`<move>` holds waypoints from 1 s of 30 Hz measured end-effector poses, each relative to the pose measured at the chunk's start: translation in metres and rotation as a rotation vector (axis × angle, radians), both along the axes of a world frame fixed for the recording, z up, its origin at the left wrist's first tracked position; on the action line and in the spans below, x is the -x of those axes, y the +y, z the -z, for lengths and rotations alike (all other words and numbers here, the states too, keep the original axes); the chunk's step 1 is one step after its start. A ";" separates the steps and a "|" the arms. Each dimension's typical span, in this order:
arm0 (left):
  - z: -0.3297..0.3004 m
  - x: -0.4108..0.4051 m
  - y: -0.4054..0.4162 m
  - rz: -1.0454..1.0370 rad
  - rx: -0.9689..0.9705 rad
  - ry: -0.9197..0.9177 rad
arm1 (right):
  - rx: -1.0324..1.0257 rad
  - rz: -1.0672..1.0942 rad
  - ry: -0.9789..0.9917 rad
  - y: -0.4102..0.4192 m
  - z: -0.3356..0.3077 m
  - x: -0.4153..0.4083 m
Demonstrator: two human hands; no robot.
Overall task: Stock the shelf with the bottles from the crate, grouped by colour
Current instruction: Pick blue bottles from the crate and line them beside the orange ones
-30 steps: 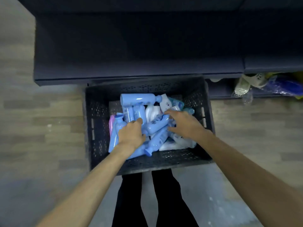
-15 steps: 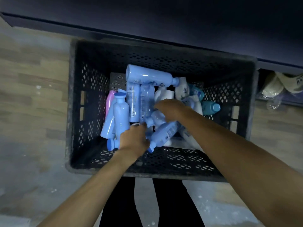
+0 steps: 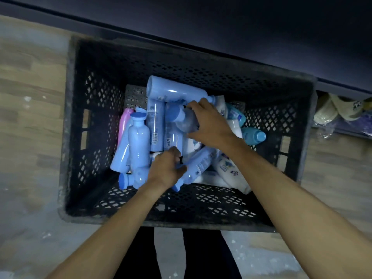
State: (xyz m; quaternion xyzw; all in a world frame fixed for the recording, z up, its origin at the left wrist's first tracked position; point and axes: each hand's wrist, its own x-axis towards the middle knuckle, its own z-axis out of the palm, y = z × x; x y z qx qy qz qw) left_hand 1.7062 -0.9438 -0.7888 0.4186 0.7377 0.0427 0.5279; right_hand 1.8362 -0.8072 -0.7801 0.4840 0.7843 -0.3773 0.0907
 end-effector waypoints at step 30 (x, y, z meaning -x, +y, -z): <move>-0.297 0.102 0.055 0.042 -0.585 -0.283 | -0.167 0.326 0.570 -0.039 -0.367 0.067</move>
